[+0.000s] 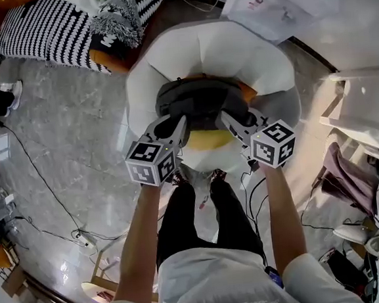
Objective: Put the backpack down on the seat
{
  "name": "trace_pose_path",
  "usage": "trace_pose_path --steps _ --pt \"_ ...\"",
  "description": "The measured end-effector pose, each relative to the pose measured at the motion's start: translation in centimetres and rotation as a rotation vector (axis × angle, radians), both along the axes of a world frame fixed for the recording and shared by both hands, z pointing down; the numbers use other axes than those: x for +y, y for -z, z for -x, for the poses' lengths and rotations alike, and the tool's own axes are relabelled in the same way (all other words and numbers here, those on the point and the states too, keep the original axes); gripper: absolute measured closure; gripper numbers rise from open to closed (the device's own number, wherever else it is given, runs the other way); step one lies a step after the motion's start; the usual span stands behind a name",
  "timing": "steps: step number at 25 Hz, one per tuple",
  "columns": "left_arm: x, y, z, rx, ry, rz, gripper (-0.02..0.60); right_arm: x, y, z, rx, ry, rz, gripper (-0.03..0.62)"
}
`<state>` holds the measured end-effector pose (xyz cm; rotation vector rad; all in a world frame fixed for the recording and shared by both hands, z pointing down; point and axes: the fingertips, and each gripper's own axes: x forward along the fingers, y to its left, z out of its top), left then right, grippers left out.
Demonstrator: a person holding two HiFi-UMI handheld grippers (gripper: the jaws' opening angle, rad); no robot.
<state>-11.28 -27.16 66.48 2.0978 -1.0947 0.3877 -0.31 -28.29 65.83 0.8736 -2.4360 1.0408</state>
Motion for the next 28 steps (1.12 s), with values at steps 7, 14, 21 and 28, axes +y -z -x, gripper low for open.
trace_pose_path --steps 7,14,21,28 --pt "-0.1 -1.0 -0.4 0.009 -0.008 0.013 0.508 0.7 -1.4 -0.5 0.038 0.01 0.033 0.559" --pt "-0.6 -2.0 -0.4 0.001 -0.005 0.017 0.505 0.2 -2.6 -0.6 0.052 0.003 0.03 0.559" --pt "-1.6 -3.2 -0.5 -0.011 0.007 0.028 0.5 -1.0 -3.3 -0.7 0.051 0.0 0.032 0.559" --pt "-2.6 -3.8 -0.4 -0.026 -0.002 0.038 0.495 -2.4 -4.1 -0.6 0.068 -0.015 0.029 0.557"
